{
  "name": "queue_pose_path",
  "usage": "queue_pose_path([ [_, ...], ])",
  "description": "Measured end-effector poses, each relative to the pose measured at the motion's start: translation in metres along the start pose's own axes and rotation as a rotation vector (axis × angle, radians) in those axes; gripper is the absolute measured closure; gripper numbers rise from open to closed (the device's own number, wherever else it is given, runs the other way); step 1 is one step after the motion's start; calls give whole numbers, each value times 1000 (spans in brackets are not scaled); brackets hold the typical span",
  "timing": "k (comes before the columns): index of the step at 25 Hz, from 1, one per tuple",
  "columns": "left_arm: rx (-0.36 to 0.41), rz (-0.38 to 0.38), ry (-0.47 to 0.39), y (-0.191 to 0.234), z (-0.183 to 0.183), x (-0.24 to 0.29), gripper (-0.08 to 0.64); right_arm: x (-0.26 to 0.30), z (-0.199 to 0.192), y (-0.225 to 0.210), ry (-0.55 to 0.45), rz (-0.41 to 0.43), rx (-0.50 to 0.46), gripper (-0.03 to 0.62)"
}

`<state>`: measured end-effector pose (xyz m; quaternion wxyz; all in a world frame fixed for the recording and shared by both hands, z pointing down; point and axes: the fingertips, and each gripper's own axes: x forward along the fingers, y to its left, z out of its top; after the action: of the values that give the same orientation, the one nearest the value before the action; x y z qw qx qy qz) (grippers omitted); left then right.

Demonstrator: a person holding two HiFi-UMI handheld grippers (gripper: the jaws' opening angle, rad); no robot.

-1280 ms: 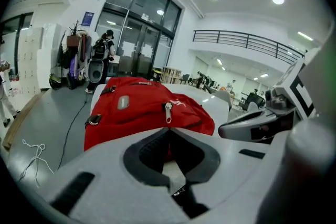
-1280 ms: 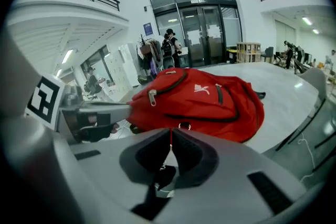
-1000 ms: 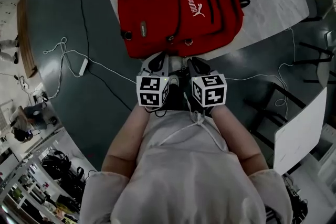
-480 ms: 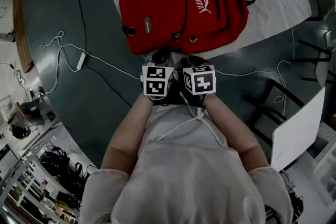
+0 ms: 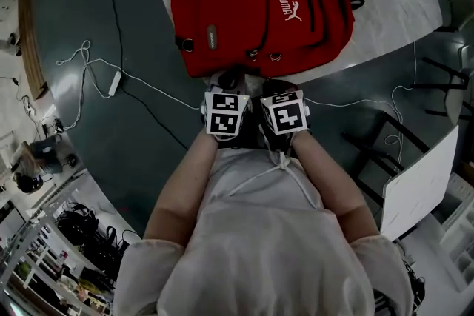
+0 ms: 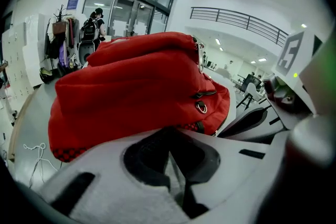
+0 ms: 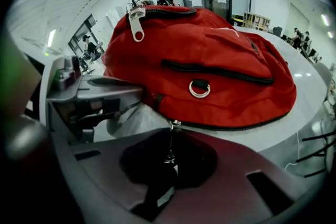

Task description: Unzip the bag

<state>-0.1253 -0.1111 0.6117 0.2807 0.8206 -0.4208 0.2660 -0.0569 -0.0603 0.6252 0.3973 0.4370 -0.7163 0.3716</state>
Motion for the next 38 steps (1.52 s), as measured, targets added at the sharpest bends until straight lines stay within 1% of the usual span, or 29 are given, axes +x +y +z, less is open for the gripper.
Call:
queue_pose_path([
  [3,-3,-1,11,1,-1,1,540,-1,0,-3,12,41,-28,563],
  [7,-21,-6,31,5,-2,4,540,-8,-1,-10,14,30,-131,563],
  [9,-23,3,37,6,-3,4,540,-9,-3,-14,21,33,-157,563],
  [16,18,94,32,6,-4,6,540,-13,-8,-34,32,94,-179,563],
  [22,8,180,30,6,-4,4,540,-19,-11,-50,65,137,-255,563],
  [24,-8,193,38,9,-4,5,540,-21,-10,-56,75,146,-302,563],
  [25,-26,196,44,10,-4,5,540,-21,-10,-59,82,154,-307,563],
  [28,-61,209,57,10,-5,5,540,-20,-16,-68,98,186,-276,563],
  [31,-80,232,66,10,-6,5,540,-20,-17,-77,110,205,-278,563],
  [35,-105,251,73,12,-7,4,540,-27,-16,-90,135,206,-312,563],
  [38,-112,261,79,12,-8,4,540,-32,-15,-107,143,187,-355,563],
])
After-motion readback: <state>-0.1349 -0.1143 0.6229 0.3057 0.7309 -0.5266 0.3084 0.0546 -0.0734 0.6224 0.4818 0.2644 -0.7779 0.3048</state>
